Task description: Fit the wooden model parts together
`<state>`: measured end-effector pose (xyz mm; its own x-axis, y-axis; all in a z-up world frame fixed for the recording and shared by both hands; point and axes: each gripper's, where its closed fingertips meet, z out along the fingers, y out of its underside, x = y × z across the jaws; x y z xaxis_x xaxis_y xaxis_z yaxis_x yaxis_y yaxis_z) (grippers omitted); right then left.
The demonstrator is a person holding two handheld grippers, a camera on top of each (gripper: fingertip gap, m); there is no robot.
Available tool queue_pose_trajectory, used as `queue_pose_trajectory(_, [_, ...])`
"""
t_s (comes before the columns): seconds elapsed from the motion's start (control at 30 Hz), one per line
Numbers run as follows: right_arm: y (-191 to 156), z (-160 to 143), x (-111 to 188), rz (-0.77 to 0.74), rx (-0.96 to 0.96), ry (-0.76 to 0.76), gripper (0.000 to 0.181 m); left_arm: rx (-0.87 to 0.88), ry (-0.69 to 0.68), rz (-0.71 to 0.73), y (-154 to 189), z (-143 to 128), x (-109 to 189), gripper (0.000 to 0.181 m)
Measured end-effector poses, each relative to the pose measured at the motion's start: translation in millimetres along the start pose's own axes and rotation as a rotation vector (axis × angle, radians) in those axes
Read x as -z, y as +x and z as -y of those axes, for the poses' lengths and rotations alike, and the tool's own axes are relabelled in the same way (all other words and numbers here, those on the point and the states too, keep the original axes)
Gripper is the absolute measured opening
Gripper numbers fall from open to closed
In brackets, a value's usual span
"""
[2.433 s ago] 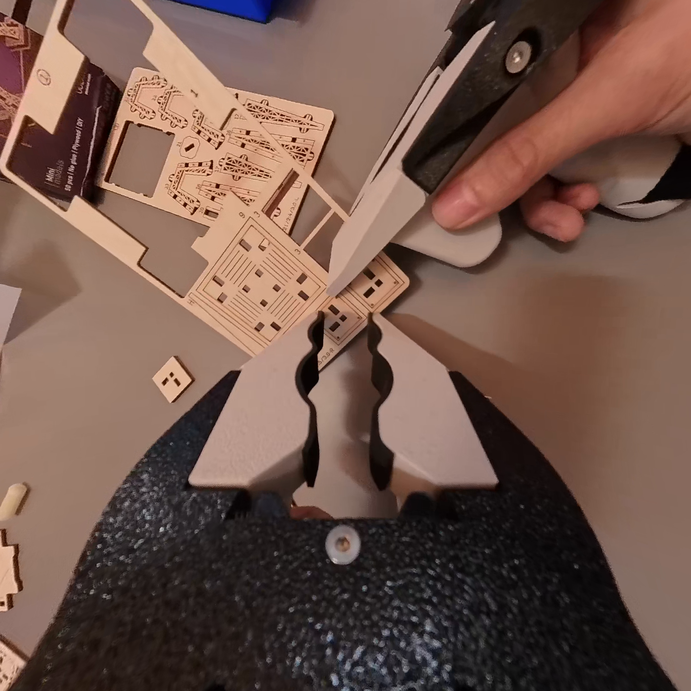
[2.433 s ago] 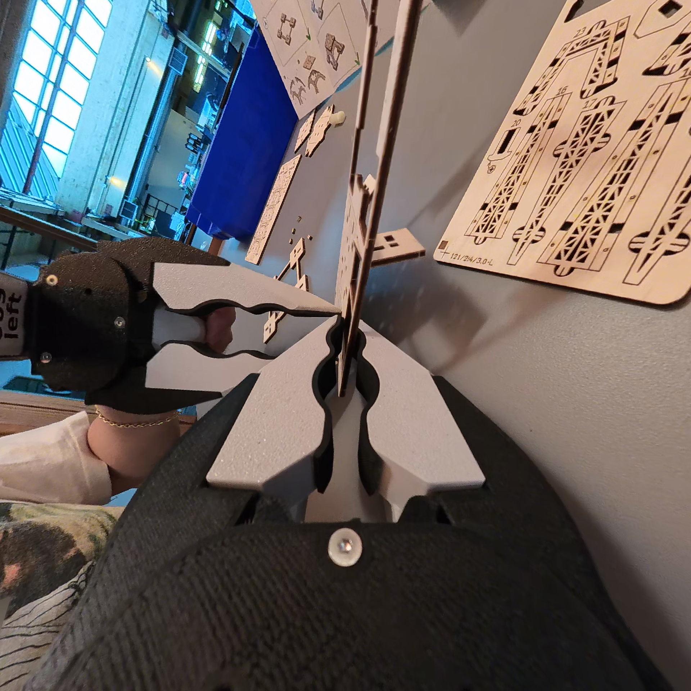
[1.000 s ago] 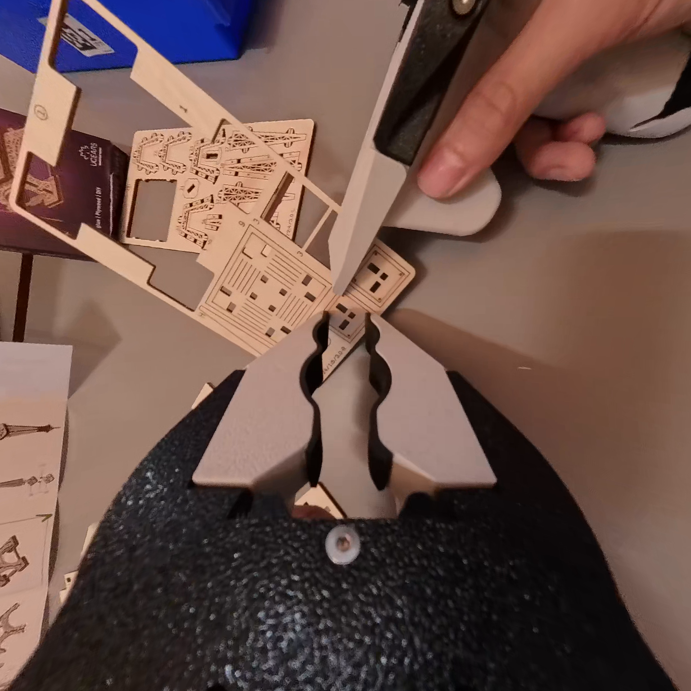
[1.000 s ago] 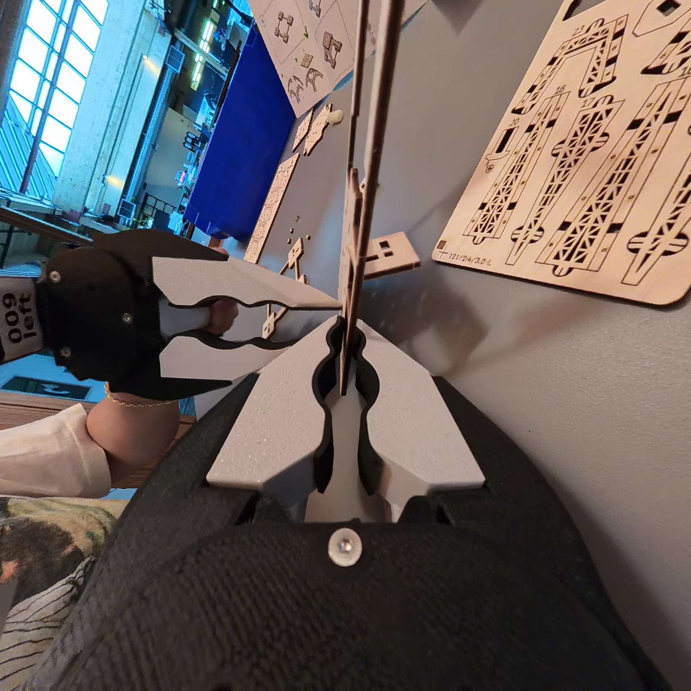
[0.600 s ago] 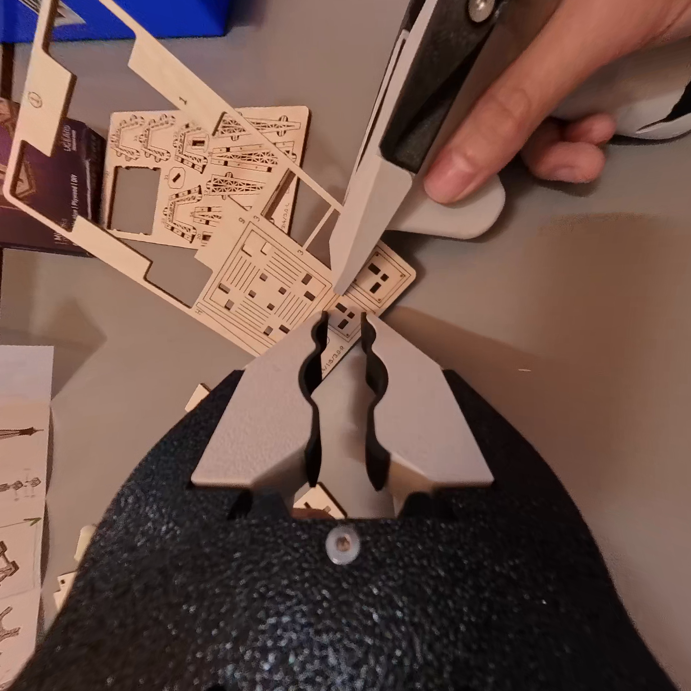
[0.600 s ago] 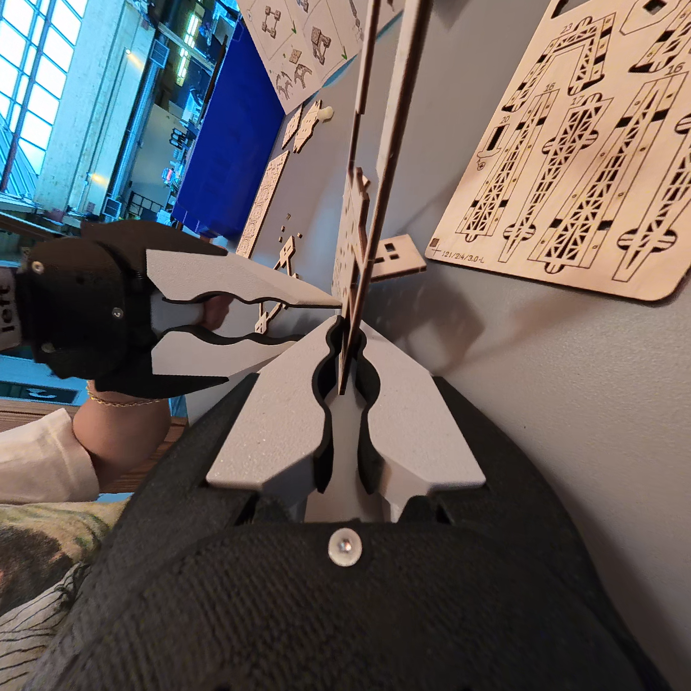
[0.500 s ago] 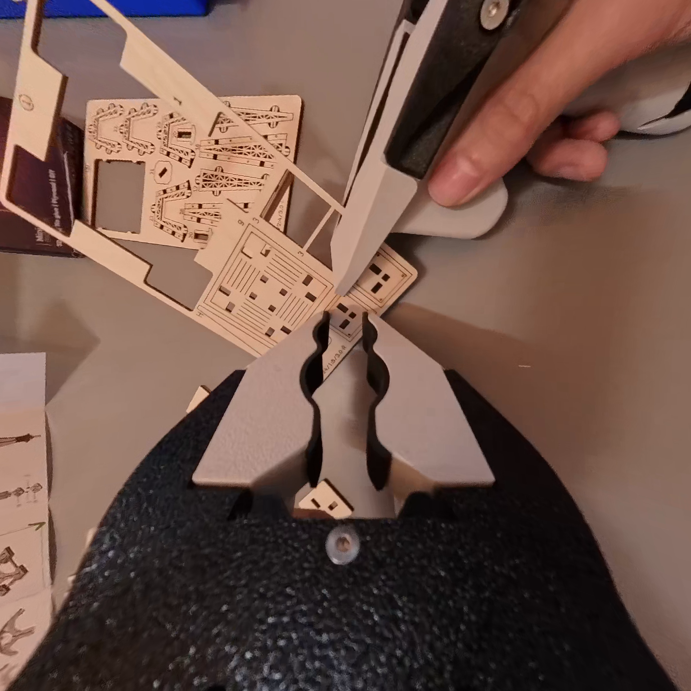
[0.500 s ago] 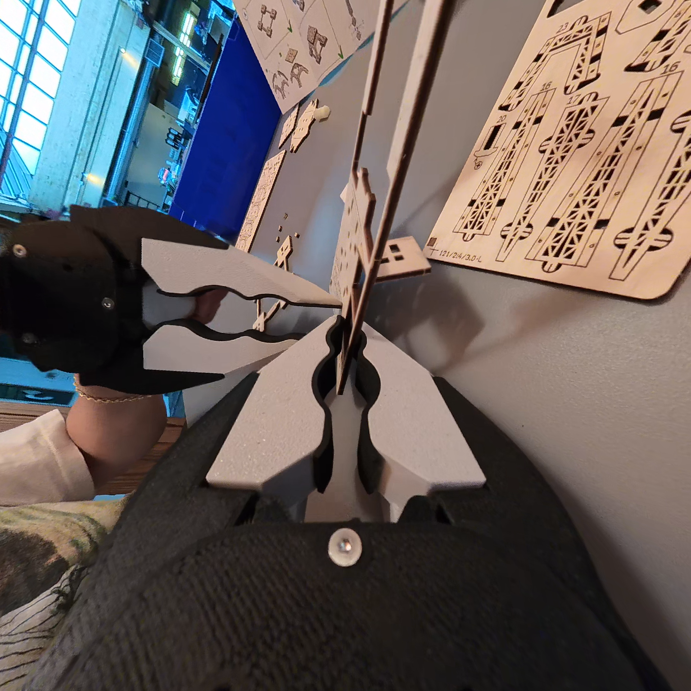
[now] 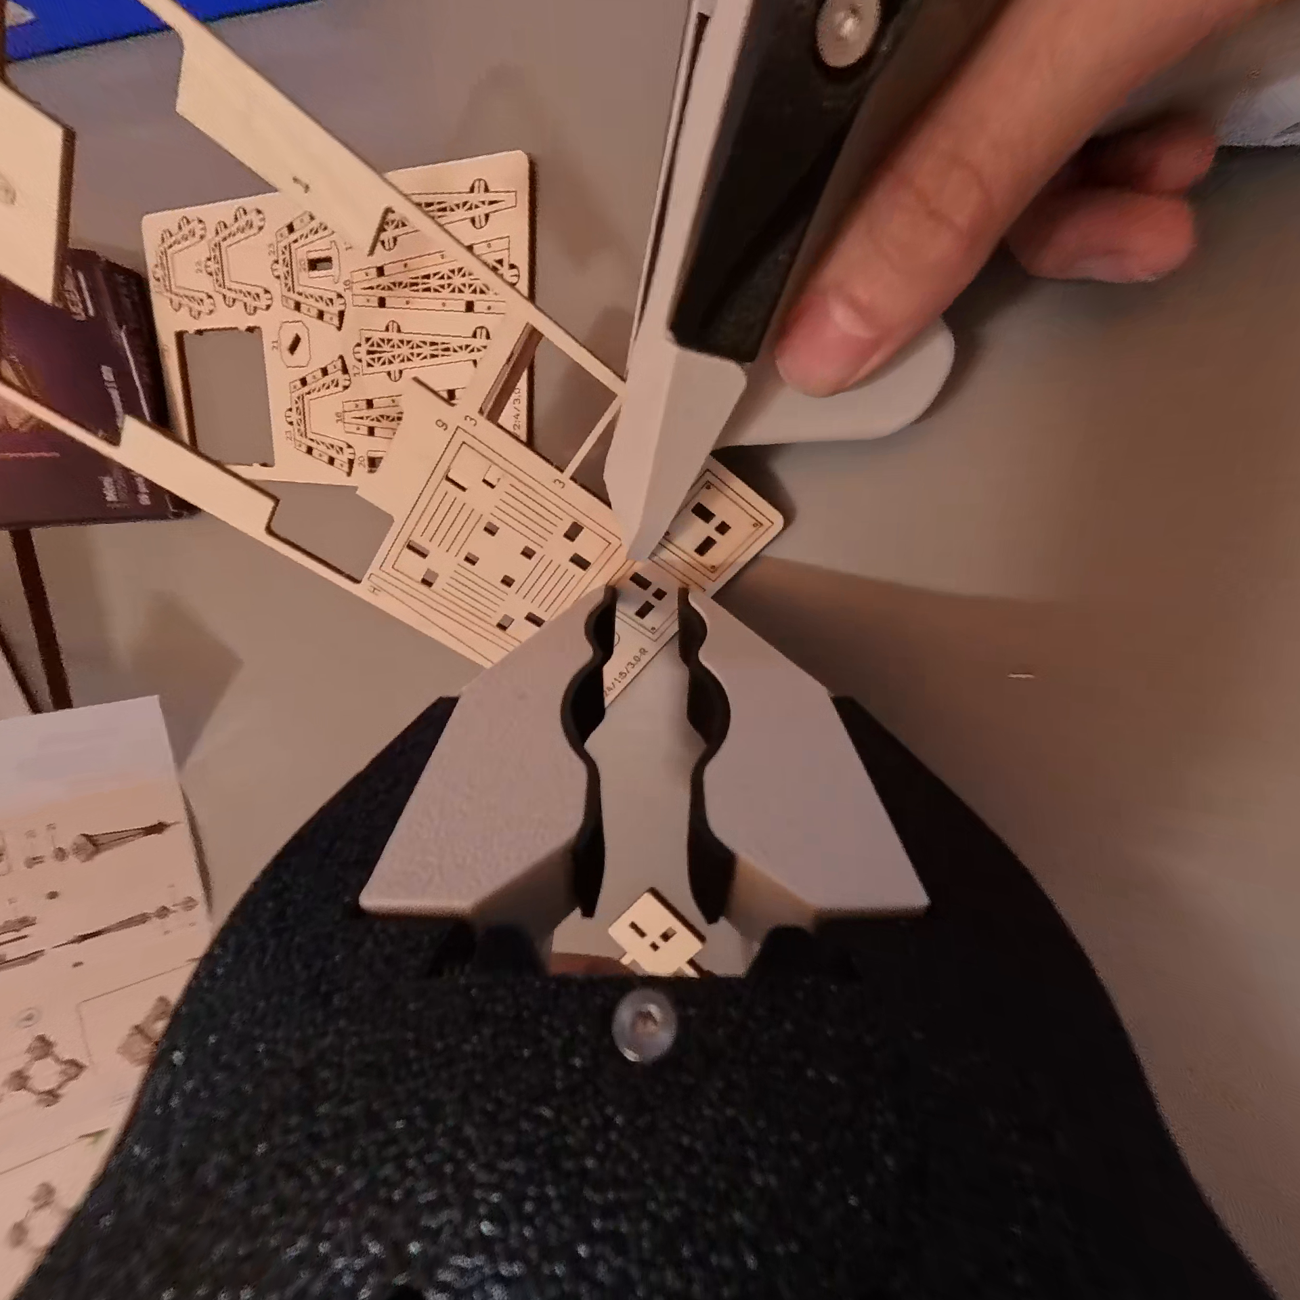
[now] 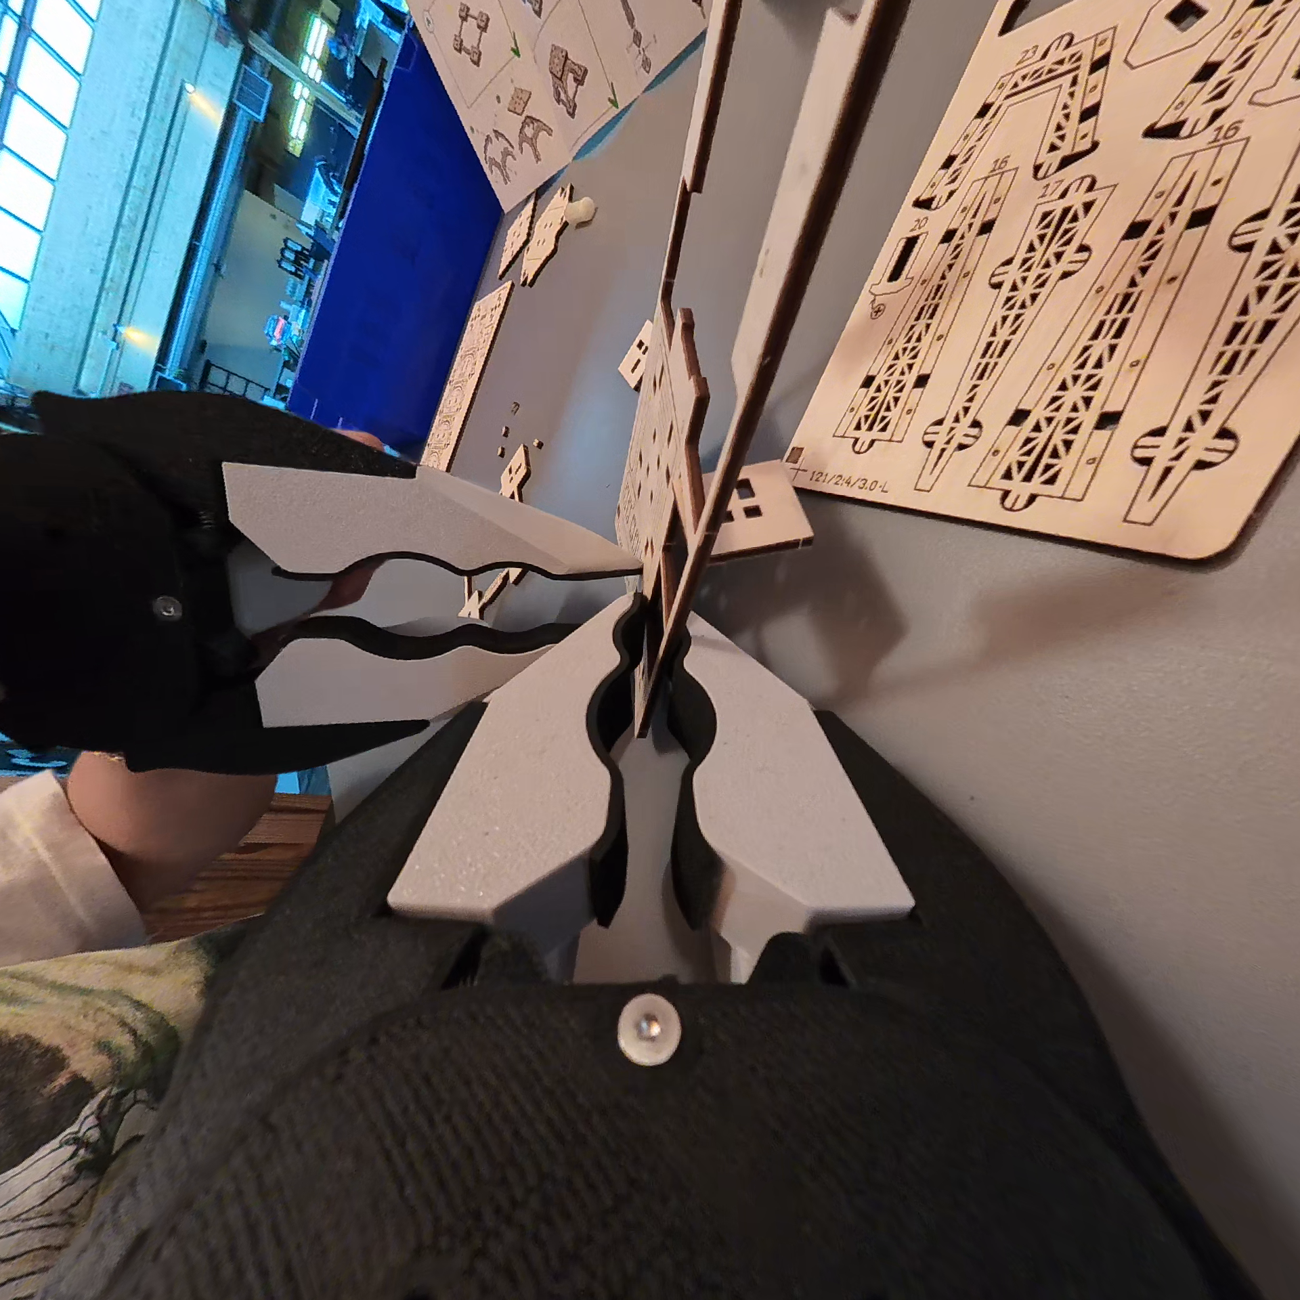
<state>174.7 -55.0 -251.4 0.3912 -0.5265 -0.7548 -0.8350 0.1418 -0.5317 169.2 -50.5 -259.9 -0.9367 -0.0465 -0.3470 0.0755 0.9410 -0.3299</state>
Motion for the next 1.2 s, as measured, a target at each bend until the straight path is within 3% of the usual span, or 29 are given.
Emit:
queue_pose_trajectory(0.03, [0, 0, 0, -0.002, -0.001, 0.000, 0.001, 0.030, 0.006, -0.013, 0, 0, 0, 0.014])
queue_pose_trajectory(0.27, [1, 2, 1, -0.011, -0.004, 0.015, 0.001, 0.037, 0.036, 0.029, -2, 2, -1, 0.014])
queue_pose_trajectory(0.6, [4, 4, 2, -0.027, -0.012, 0.029, 0.001, 0.160, 0.067, -0.107, -3, 4, -2, 0.014])
queue_pose_trajectory(0.77, [4, 4, 2, -0.022, -0.009, 0.026, 0.001, 0.075, 0.024, -0.024, -2, 4, -2, 0.014])
queue_pose_trajectory(0.93, [0, 6, 3, 0.013, -0.009, 0.039, 0.001, 0.255, 0.181, -0.153, -3, 7, 4, 0.015])
queue_pose_trajectory(1.07, [-2, 6, 3, 0.032, -0.008, 0.043, 0.001, 0.165, 0.271, -0.028, 3, 3, 5, 0.028])
queue_pose_trajectory(1.2, [-3, 6, 3, 0.038, -0.008, 0.042, 0.001, 0.033, 0.290, 0.083, 14, -3, 7, 0.026])
